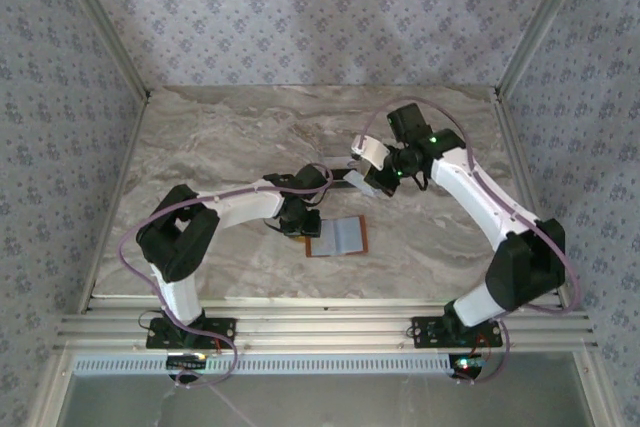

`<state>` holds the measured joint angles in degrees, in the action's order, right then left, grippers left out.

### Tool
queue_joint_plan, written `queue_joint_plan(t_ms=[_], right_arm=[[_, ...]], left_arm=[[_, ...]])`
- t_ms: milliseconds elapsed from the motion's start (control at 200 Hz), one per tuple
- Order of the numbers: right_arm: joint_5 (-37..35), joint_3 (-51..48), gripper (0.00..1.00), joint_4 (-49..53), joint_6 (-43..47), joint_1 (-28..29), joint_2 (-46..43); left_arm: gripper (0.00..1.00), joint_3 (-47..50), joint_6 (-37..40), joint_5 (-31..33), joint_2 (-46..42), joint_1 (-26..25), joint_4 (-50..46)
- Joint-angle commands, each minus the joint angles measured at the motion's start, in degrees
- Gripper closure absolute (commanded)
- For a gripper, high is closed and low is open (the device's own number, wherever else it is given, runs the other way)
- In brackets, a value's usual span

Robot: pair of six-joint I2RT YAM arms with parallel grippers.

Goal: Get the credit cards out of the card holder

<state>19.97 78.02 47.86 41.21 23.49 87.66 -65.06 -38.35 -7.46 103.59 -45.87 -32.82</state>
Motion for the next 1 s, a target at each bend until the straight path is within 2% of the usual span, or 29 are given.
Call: queue_joint_plan(t_ms=[0, 265, 470, 680, 815, 994], right_arm=[[-0.5, 6.3, 1.00, 9.5, 14.1, -0.4, 4.6], [-0.8, 24.0, 1.00, 20.7, 23.8, -0.8, 17.5], [-2.2, 37.5, 1.00, 27.3, 27.4, -0.7, 27.6], [-3.2, 48.1, 1.00, 29.4, 28.5, -0.7, 35.8], [-4.0, 52.7, 1.00, 29.5, 28.5, -0.6, 39.8], [-6.0, 53.8, 1.00, 27.5, 28.2, -0.1, 42.7]], left_arm=[[0.73, -0.7, 0.9, 1.2, -3.1, -0.1, -2.3], [0.71, 1.0, 0.5, 0.3, -6.2, 1.6, -2.2], [0.70, 4.1, -0.8, 0.2, -10.1, 3.4, -1.9], [0.70, 5.8, -1.1, 1.0, -12.3, 4.9, -3.3], [0.70, 6.3, -1.5, 1.2, -13.6, 5.9, -3.7], [0.70, 6.9, -1.6, 1.8, -15.0, 6.9, -4.5]])
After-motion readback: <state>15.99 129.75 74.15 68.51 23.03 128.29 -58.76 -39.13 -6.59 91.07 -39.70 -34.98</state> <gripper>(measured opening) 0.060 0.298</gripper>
